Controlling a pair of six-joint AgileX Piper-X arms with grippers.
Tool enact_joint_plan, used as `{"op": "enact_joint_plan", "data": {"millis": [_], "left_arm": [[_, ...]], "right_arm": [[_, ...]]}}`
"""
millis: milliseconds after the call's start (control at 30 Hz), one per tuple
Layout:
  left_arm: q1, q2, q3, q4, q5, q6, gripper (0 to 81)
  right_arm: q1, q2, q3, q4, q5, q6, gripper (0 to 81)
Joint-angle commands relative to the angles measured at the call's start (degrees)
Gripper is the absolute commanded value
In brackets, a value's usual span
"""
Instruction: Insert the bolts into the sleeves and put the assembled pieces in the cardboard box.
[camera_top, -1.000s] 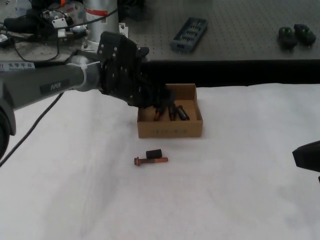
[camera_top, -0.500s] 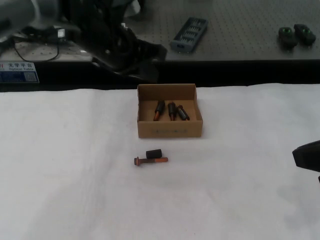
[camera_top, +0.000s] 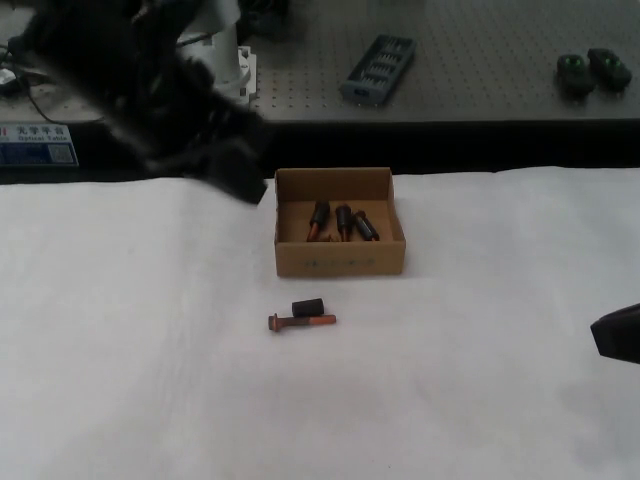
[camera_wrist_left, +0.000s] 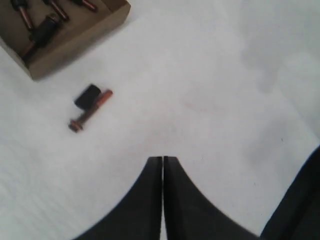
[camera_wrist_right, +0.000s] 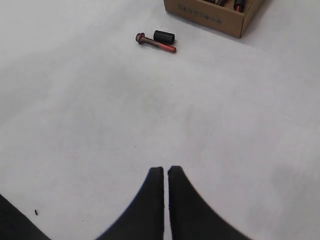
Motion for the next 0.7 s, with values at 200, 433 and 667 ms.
{"op": "enact_joint_plan", "data": {"millis": [200, 433, 667], "left_arm": [[0.1, -21.8, 31.2, -9.5, 0.4, -4.3, 0.6], [0.1, -38.5, 44.7, -14.4, 0.7, -5.7, 0.6], [0.1, -49.2, 47.8, -14.7, 0.6, -5.7, 0.6]], "right_arm": [[-0.1, -0.4, -0.2, 0.0, -0.6, -0.4, 2.7], [-0.1, -0.4, -0.2, 0.0, -0.6, -0.4, 2.7], [-0.1, -0.2, -0.2, 0.0, -0.6, -0.4, 2.7]]}}
